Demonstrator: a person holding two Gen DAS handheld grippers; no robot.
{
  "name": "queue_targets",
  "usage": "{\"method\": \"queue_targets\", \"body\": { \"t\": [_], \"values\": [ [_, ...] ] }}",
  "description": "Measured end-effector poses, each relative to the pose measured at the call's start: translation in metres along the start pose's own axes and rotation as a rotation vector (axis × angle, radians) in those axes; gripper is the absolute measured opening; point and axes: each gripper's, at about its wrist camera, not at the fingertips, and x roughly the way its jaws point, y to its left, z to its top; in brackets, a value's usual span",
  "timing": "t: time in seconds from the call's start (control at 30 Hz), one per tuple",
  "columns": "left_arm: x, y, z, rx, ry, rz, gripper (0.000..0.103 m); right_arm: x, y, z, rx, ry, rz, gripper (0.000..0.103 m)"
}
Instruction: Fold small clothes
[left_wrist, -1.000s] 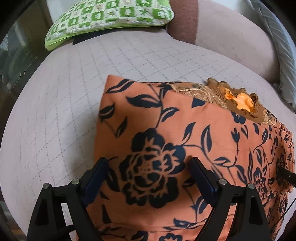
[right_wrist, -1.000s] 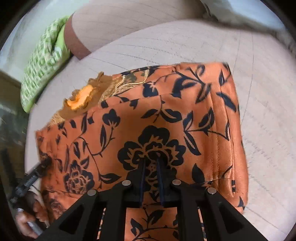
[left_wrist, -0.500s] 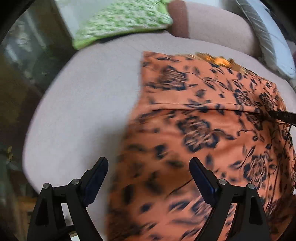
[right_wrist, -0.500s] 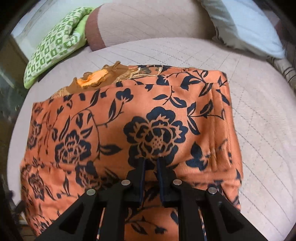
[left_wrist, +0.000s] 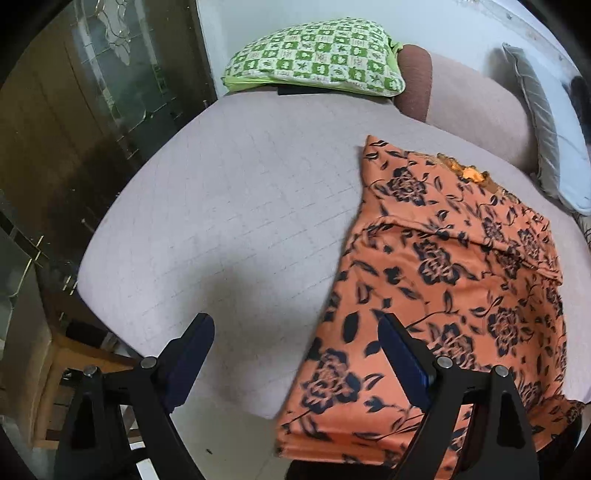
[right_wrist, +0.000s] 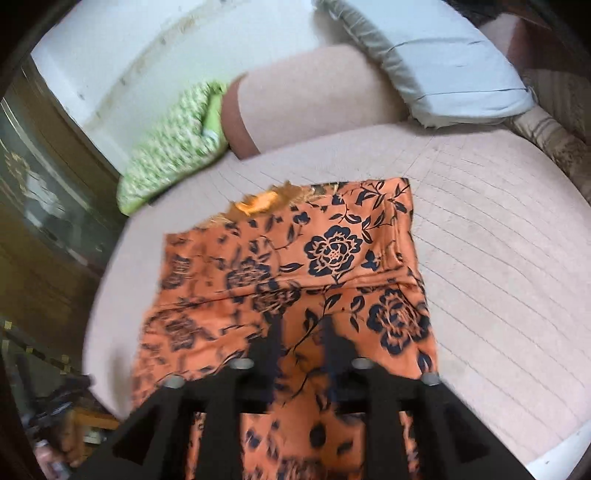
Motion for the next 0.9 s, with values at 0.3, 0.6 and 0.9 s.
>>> {"method": "queue_targets", "body": {
  "t": [0.3, 0.6, 0.9],
  "values": [
    [0.009, 0.037, -0.039, -0.037, 0.086, -0.071, 0.090, -0.044, -0.053, -0.056, -0.001, 0.049, -0.031, 0.087],
    [0.036, 0.034, -0.088, 0.031, 0.181, -0.161, 0.089, -0.025, -0.131, -0.112, 0.232, 0.226, 0.005, 0.087],
    [0.054, 0.067, -0.111, -0.079, 0.232, -0.319, 0.066, 0.008, -0.138, -0.151, 0.256, 0.358, -0.018, 0.087]
  ]
}}
